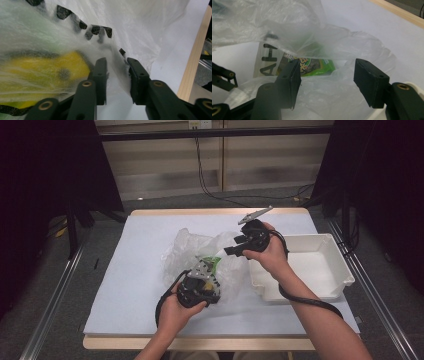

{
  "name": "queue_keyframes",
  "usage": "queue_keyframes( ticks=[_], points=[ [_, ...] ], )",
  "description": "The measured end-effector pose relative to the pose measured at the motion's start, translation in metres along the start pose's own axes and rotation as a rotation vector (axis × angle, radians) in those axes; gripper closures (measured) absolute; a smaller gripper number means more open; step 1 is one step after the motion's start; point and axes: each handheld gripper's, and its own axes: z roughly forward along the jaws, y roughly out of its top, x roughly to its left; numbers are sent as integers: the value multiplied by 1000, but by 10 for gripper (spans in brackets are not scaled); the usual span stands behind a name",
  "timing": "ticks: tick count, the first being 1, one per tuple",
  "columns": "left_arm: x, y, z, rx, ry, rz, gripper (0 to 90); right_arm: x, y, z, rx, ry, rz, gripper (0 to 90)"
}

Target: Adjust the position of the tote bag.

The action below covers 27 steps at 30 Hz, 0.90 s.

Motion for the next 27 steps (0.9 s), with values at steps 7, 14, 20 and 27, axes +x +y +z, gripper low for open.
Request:
queue_keyframes(
  ticks=[7, 14, 20, 27],
  points=[
    [6, 5, -10, -14, 19, -7, 551, 4, -8, 6, 19, 26, -9, 416],
    [9, 7, -22, -40, 73, -1, 440, 6, -14, 6, 25, 33, -12, 429],
    [14, 9, -34, -43, 105, 0, 435, 19, -16, 8, 29, 62, -44, 436],
    [17, 6, -34, -43, 120, -9, 449, 32, -15, 12, 24, 85, -59, 422]
  ],
)
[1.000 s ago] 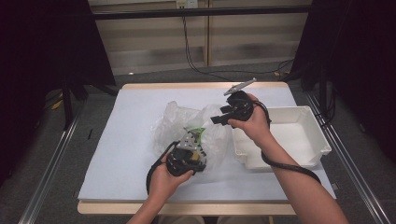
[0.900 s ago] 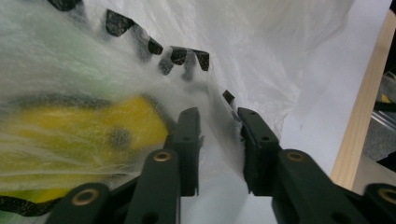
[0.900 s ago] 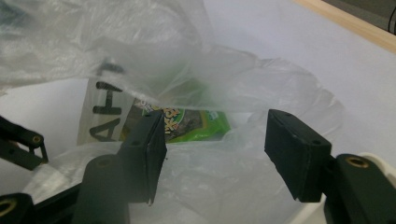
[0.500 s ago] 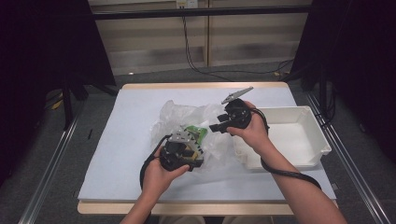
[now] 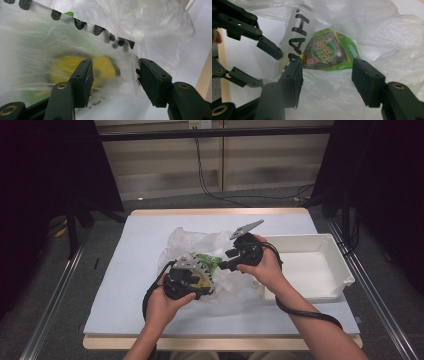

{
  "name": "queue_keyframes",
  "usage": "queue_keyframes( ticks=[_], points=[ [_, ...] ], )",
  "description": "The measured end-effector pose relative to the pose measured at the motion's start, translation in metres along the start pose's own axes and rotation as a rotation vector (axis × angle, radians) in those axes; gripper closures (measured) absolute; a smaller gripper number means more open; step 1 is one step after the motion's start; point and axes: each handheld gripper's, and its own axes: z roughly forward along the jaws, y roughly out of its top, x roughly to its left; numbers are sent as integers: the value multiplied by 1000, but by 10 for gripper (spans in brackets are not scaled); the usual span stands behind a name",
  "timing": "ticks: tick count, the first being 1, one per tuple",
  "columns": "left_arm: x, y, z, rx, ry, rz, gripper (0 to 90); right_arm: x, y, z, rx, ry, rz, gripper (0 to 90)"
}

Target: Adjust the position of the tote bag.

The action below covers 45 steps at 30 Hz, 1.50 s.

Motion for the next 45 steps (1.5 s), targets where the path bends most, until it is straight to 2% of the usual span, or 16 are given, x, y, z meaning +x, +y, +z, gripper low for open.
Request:
queue_keyframes(
  ticks=[2, 8, 9, 11, 12, 15, 19, 22, 25, 26, 29, 31, 33, 36, 38, 45],
  points=[
    [2, 0, -1, -7, -6, -9, 450, 3, 0, 2, 1, 5, 3, 418],
    [8, 1, -10, -23, 33, -9, 400, 5, -8, 11, 23, 17, -2, 428],
    [9, 1, -11, -41, 34, -25, 400, 5, -9, 11, 26, 14, 2, 430],
    [13, 1, -15, -16, 49, -6, 430, 5, -13, 12, 30, 11, -3, 435],
    [15, 1, -17, -25, 63, -6, 432, 5, -14, 13, 31, 11, 2, 437],
    [21, -1, -20, -43, 70, -28, 424, 4, -20, 15, 40, 20, 2, 437],
    [28, -2, -25, -29, 105, -31, 421, 5, -24, 18, 43, 25, 7, 442],
    [30, -5, -26, -34, 103, -41, 424, 6, -25, 19, 46, 28, 4, 441],
    [32, -5, -27, -22, 122, -29, 429, 9, -24, 20, 42, 36, 13, 436],
    [33, -5, -28, -25, 109, -33, 429, 11, -22, 20, 41, 34, 14, 435],
    [33, -7, -29, -37, 126, -47, 429, 15, -19, 21, 36, 41, 2, 434],
    [34, -9, -30, -28, 118, -34, 429, 16, -18, 23, 33, 40, -10, 428],
    [35, -9, -31, -28, 111, -41, 428, 18, -17, 25, 25, 65, 16, 424],
    [37, -8, -34, -21, 113, -44, 431, 20, -15, 28, 44, 50, 5, 417],
    [40, -6, -37, -40, 102, -54, 435, 22, -14, 30, 47, 43, 11, 417],
    [41, 1, -36, -68, 127, -60, 351, 31, -14, 41, 47, 76, -5, 530]
  ],
)
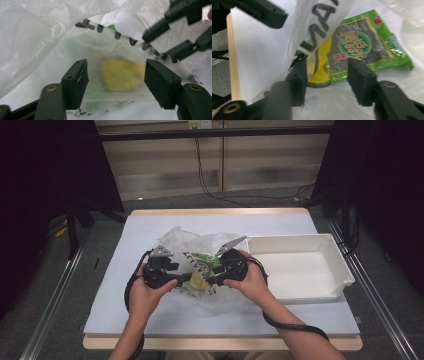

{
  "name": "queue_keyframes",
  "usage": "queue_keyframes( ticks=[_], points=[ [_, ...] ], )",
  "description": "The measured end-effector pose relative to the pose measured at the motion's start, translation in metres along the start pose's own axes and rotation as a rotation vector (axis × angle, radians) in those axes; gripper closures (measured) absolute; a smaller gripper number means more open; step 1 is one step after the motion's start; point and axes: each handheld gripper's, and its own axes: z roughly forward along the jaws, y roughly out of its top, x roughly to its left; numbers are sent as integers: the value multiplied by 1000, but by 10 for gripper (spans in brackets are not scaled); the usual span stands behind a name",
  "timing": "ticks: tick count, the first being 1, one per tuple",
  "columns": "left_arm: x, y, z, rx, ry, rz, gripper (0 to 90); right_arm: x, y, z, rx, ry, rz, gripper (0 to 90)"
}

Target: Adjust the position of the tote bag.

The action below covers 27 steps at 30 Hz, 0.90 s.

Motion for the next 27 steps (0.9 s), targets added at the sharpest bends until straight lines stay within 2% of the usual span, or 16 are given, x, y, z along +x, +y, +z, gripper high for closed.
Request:
queue_keyframes(
  ticks=[1, 4, 7, 8, 9, 10, 11, 14, 16, 17, 20, 21, 23, 24, 26, 27],
  points=[
    [1, 0, 1, -1, -7, -4, 325, 2, 0, 2, 3, 3, -6, 555],
    [3, 0, 2, -13, 6, -22, 275, 6, -1, 6, 11, 19, -23, 640],
    [6, 1, 1, -11, 29, -23, 225, 9, -2, 11, 16, 33, -39, 678],
    [7, 2, 1, -17, 26, -24, 218, 11, -3, 13, 25, 36, -30, 688],
    [6, 3, 2, -34, 26, -48, 213, 12, -5, 15, 31, 39, -27, 692],
    [7, 4, 2, -29, 36, -27, 204, 11, -6, 17, 28, 42, -39, 701],
    [6, 5, 4, -48, 37, -58, 198, 12, -7, 18, 32, 47, -37, 714],
    [8, 8, 9, -68, 39, -95, 167, 15, -8, 21, 45, 53, -54, 722],
    [8, 9, 13, -61, 52, -97, 160, 17, -8, 22, 58, 52, -62, 724],
    [8, 9, 16, -46, 63, -83, 158, 17, -8, 23, 64, 57, -66, 724],
    [7, 9, 26, -33, 58, -84, 164, 17, -10, 23, 66, 58, -70, 722],
    [7, 8, 31, -16, 55, -72, 194, 17, -11, 23, 66, 60, -63, 719],
    [9, 7, 37, 24, 43, -46, 354, 15, -13, 22, 65, 57, -54, 709],
    [10, 6, 40, 40, 30, -39, 466, 14, -14, 21, 61, 58, -57, 708],
    [12, 4, 42, 80, 35, -32, 656, 13, -16, 19, 62, 58, -47, 697],
    [13, 3, 43, 92, 14, -42, 737, 12, -17, 18, 61, 59, -46, 689]
  ],
)
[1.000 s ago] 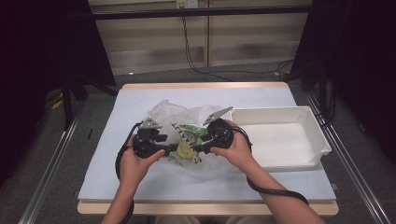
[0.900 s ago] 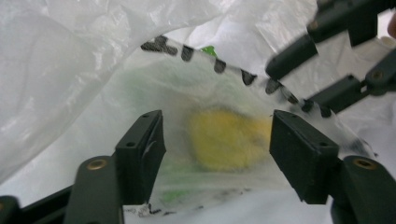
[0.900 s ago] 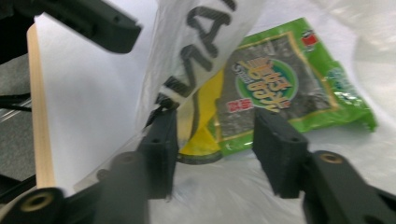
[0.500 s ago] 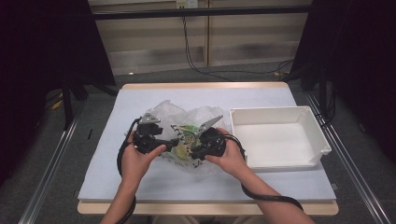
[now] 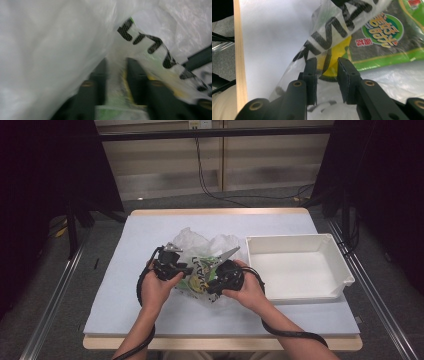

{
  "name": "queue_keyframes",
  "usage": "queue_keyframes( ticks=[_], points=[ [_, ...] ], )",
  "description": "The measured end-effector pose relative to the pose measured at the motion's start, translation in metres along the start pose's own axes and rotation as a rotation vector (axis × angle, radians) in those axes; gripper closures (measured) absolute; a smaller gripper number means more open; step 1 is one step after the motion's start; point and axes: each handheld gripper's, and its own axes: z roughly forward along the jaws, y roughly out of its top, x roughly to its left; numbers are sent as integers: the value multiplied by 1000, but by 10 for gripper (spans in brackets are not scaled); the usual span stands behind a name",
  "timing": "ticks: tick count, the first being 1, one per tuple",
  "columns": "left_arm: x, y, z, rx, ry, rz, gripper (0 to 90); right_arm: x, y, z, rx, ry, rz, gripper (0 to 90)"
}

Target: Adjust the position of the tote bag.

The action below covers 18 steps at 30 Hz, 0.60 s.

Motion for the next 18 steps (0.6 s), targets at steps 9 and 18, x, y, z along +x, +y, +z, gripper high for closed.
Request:
queue_keyframes(
  ticks=[9, 18],
  points=[
    [13, -17, -16, 47, 56, -24, 900, -3, -9, -12, 3, -27, 13, 648],
    [26, -38, -37, 45, 29, -66, 900, -7, -13, -17, 3, -54, 28, 706]
  ],
)
